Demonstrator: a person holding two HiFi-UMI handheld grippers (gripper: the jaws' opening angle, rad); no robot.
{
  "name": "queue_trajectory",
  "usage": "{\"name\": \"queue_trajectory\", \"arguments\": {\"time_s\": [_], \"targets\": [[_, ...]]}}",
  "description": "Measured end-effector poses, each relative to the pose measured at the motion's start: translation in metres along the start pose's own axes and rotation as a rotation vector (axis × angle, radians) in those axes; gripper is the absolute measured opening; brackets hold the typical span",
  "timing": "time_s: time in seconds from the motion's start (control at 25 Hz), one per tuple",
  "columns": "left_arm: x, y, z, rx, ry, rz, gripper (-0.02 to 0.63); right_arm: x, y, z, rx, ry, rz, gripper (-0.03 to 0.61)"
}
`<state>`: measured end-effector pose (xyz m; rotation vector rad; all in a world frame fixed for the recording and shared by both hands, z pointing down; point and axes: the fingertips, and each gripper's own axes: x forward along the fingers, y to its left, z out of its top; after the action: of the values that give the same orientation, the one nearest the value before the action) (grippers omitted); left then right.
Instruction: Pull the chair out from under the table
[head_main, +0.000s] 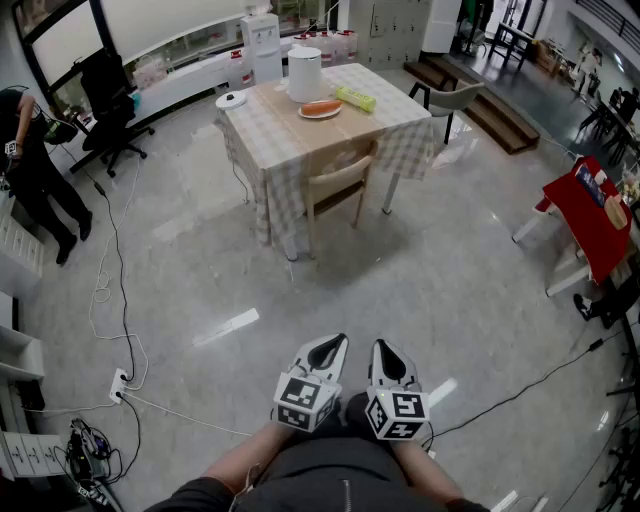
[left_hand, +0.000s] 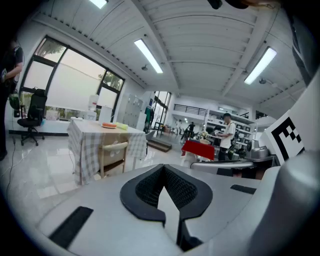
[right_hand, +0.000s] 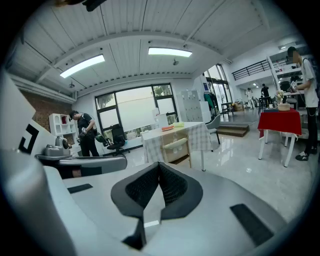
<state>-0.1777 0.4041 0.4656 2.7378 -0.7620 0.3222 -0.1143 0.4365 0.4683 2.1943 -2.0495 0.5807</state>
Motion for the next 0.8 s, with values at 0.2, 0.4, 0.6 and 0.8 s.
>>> {"name": "queue_trajectory", "arguments": {"time_s": [0.2, 0.4, 0.6, 0.8], "targets": [[-0.008, -0.004, -0.005, 0.002, 0.014, -0.015, 0.009, -0.007, 0.014, -0.002, 0.003, -0.016, 0.034, 0.011], [-0.012, -0.011, -0.012, -0.021, 0.025, -0.033, 0.009, -0.016, 0.012, -0.008, -0.006, -0.009, -0.012, 0.011], [-0.009, -0.014, -0.016, -0.029, 0.029, -0.04, 0.009, -0.017, -0.006, -0.009, 0.036, -0.001, -0.064, 0.012], [-0.008, -0.001, -0.012, -0.063, 0.011, 0.001, 0.009, -0.01, -0.002, -0.004, 0.026, -0.008, -0.038, 0.012]]}}
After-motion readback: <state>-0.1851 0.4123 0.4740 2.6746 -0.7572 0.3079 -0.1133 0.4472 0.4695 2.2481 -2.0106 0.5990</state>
